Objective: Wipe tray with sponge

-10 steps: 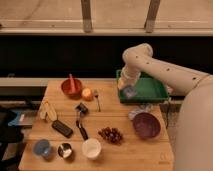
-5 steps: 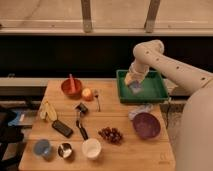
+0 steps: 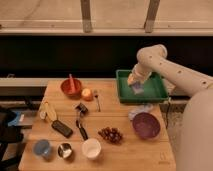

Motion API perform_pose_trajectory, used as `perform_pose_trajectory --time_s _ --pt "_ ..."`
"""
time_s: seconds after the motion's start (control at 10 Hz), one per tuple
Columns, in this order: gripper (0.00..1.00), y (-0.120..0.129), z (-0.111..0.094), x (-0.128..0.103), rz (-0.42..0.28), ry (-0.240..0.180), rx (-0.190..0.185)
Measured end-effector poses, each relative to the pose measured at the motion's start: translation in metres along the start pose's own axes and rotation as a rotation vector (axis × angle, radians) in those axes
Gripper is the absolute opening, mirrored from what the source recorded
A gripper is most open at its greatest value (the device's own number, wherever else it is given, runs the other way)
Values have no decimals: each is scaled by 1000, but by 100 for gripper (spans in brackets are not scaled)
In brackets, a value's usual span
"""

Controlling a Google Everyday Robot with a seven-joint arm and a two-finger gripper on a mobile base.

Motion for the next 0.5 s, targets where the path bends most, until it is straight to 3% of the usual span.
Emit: perform_pose_trajectory --time_s 0.2,0.5 --pt "7 -6 27 -17 24 -25 -9" --pt "7 -23 41 -34 58 -53 -24"
